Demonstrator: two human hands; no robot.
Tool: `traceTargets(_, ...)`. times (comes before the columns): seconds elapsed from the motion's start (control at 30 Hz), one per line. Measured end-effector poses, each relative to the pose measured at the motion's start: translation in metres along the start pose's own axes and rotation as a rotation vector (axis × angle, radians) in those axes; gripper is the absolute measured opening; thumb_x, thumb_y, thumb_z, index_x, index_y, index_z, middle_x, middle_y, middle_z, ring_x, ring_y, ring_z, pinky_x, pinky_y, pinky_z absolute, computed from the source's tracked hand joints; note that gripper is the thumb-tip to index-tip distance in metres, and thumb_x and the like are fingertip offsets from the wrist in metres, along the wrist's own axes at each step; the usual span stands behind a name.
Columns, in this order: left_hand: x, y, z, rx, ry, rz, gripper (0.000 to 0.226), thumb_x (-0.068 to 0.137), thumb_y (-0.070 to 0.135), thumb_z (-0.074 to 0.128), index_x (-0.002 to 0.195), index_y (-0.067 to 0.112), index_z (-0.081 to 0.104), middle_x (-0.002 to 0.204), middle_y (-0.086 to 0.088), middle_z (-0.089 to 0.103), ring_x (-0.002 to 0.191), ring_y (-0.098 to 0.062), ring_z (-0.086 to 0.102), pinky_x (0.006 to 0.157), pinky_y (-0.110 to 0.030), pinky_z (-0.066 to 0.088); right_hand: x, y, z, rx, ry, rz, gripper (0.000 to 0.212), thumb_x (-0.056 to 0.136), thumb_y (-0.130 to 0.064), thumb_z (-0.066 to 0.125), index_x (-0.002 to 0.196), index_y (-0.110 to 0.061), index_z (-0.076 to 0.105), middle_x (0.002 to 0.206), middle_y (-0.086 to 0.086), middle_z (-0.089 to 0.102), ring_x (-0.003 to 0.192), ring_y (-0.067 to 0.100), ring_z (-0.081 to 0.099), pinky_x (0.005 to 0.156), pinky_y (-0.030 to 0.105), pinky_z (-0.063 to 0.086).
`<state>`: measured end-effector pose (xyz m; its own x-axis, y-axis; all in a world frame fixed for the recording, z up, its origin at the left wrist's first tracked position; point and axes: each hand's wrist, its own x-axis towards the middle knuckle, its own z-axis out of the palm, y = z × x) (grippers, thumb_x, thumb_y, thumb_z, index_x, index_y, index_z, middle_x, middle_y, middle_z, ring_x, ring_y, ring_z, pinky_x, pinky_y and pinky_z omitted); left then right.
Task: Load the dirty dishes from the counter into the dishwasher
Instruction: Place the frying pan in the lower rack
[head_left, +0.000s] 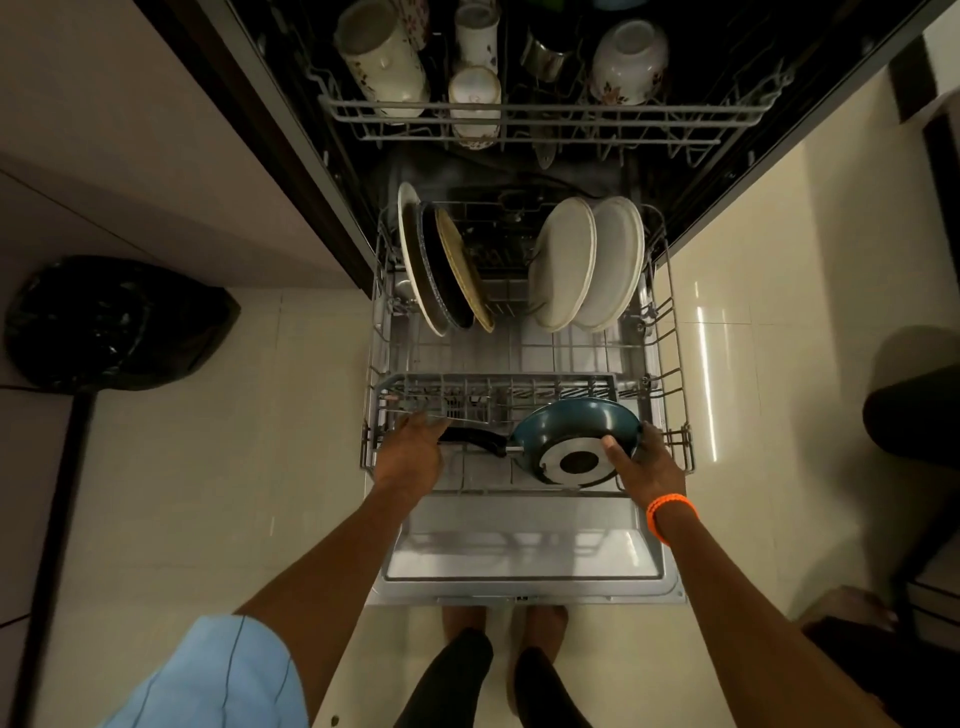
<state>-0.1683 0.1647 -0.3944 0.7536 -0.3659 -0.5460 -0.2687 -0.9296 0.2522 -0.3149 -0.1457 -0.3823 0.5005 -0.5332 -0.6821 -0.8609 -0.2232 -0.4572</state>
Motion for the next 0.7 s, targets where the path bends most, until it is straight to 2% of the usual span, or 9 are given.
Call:
traceTargets(0.13, -0.022, 0.0, -0.01, 0.016, 0.027, -0.003, 0.066, 0.098, 0.022, 0.054, 0.159, 0.024, 0.029, 0.161, -0.006, 0.034, 0.147, -0.027, 0.033, 0.12, -0.044, 0.033, -0.014, -0.011, 0.01, 0.032, 0.092, -0.013, 0.085, 0.082, -0.073, 0.059, 0.149, -0.027, 0.034, 0.141, 0.009, 0.056, 0.126, 0.036, 0.055, 0.106, 0.052, 0.046)
traceTargets(0.27, -0.049, 0.003, -0.012, -0.024, 0.106, -0.015, 0.067, 0.097, 0.028, 0.057, 0.158, 0.02, 0.031, 0.157, -0.006, 0.041, 0.146, -0.027, 0.035, 0.121, -0.044, 0.029, -0.05, -0.033, 0.02, 0.157, 0.277, -0.071, 0.056, 0.089, -0.053, 0.065, 0.134, -0.025, 0.048, 0.127, 0.006, 0.063, 0.121, 0.03, 0.058, 0.101, 0.044, 0.047)
traceTargets(0.3, -0.057, 0.005, -0.01, -0.048, 0.126, -0.017, 0.065, 0.097, 0.028, 0.058, 0.157, 0.018, 0.035, 0.155, -0.007, 0.043, 0.144, -0.027, 0.038, 0.12, -0.044, 0.032, -0.061, -0.036, 0.024, 0.191, 0.323, -0.075, 0.053, 0.09, -0.049, 0.065, 0.134, -0.024, 0.05, 0.128, 0.007, 0.062, 0.123, 0.03, 0.057, 0.102, 0.045, 0.047)
traceTargets(0.37, -0.073, 0.008, -0.003, -0.12, 0.175, -0.031, 0.058, 0.094, 0.025, 0.061, 0.149, 0.013, 0.047, 0.146, -0.009, 0.052, 0.135, -0.028, 0.047, 0.111, -0.043, 0.042, -0.086, -0.042, 0.037, 0.243, 0.377, -0.023, 0.062, 0.091, -0.046, 0.066, 0.142, -0.018, 0.047, 0.14, 0.011, 0.055, 0.132, 0.03, 0.05, 0.107, 0.047, 0.044)
traceTargets(0.47, -0.093, 0.019, 0.011, -0.361, 0.235, -0.139, 0.026, 0.095, 0.02, 0.063, 0.119, 0.011, 0.068, 0.116, -0.008, 0.067, 0.103, -0.024, 0.063, 0.088, -0.039, 0.054, -0.121, -0.041, 0.062, 0.281, 0.42, 0.062, 0.063, 0.092, -0.041, 0.068, 0.143, -0.012, 0.046, 0.144, 0.017, 0.047, 0.133, 0.034, 0.047, 0.106, 0.046, 0.043)
traceTargets(0.5, -0.099, 0.024, 0.015, -0.464, 0.226, -0.174, 0.013, 0.096, 0.021, 0.062, 0.103, 0.013, 0.07, 0.101, -0.006, 0.07, 0.088, -0.02, 0.065, 0.078, -0.036, 0.056, -0.13, -0.039, 0.07, 0.301, 0.424, 0.083, 0.061, 0.092, -0.041, 0.068, 0.141, -0.011, 0.048, 0.142, 0.017, 0.048, 0.129, 0.034, 0.049, 0.104, 0.045, 0.045)
traceTargets(0.53, -0.102, 0.028, 0.022, -0.569, 0.202, -0.209, 0.015, 0.098, 0.023, 0.062, 0.087, 0.015, 0.069, 0.085, -0.003, 0.069, 0.074, -0.016, 0.063, 0.069, -0.034, 0.054, -0.138, -0.037, 0.078, 0.323, 0.424, 0.103, 0.058, 0.092, -0.041, 0.067, 0.138, -0.011, 0.049, 0.138, 0.017, 0.05, 0.125, 0.034, 0.052, 0.101, 0.043, 0.047)
traceTargets(0.6, -0.107, 0.037, 0.036, -0.745, 0.094, -0.315, 0.036, 0.099, 0.035, 0.063, 0.07, 0.013, 0.063, 0.066, -0.002, 0.062, 0.06, -0.015, 0.057, 0.06, -0.032, 0.048, -0.147, -0.031, 0.093, 0.337, 0.388, 0.139, 0.053, 0.093, -0.041, 0.066, 0.133, -0.009, 0.052, 0.131, 0.016, 0.054, 0.12, 0.032, 0.056, 0.096, 0.038, 0.047)
traceTargets(0.7, -0.107, 0.052, 0.052, -1.03, -0.17, -0.58, 0.051, 0.096, 0.054, 0.061, 0.089, 0.005, 0.073, 0.082, -0.009, 0.073, 0.074, -0.021, 0.068, 0.073, -0.035, 0.058, -0.146, -0.028, 0.11, 0.359, 0.248, 0.221, 0.052, 0.095, -0.045, 0.062, 0.133, -0.01, 0.055, 0.129, 0.014, 0.061, 0.12, 0.031, 0.057, 0.099, 0.036, 0.045)
